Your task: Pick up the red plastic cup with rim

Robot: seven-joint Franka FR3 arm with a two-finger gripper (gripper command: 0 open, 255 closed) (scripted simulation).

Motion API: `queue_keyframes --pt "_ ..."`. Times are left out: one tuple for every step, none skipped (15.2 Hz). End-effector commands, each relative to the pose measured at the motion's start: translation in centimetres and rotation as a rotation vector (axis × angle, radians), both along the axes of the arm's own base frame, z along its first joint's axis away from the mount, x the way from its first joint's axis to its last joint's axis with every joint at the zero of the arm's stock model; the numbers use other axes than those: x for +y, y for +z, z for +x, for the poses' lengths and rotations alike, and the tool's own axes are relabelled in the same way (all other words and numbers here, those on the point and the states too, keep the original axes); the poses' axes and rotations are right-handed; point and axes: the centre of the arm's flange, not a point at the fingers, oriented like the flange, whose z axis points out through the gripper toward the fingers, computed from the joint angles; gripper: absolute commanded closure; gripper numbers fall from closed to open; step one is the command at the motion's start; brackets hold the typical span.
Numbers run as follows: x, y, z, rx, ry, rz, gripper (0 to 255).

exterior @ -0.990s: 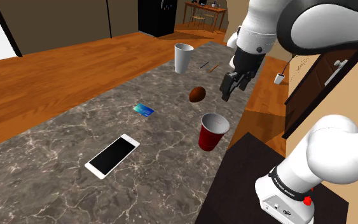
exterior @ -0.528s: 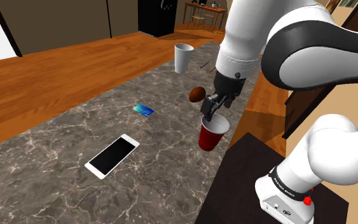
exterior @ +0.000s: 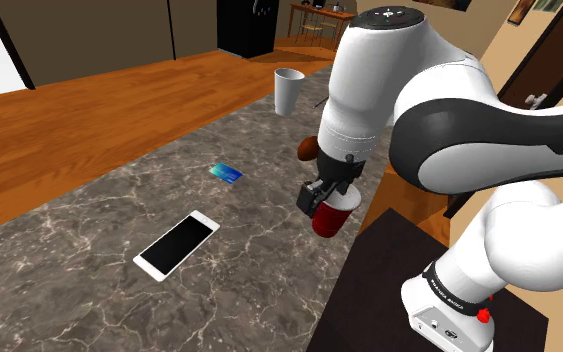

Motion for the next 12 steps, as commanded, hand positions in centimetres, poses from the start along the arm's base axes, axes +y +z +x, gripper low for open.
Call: queue_keyframes --pt "0.11 -1.07 -0.03 -0.001 0.000 0.000 0" --pt "0.11 -1.60 -0.03 -0.001 0.000 0.000 0" --pt "0.11 -1.90 -0.03 -0.001 0.000 0.000 0" --pt "0.11 -1.90 -0.03 -0.001 0.000 0.000 0" --pt "0.07 -1.89 -0.05 -0.001 0.000 0.000 255" --pt "0.06 -1.86 -0.06 -0.001 0.000 0.000 255" --pt "0.05 -1.87 -0.05 -0.001 0.000 0.000 255" --pt "0.05 -1.87 -0.05 -0.001 0.000 0.000 255" --pt "0.05 -1.87 -0.05 -0.001 0.000 0.000 255" --pt "0.05 -1.87 -0.05 -0.001 0.000 0.000 255" --pt "0.05 -1.87 -0.05 -0.001 0.000 0.000 255" --pt "0.05 -1.87 -0.05 -0.001 0.000 0.000 255"
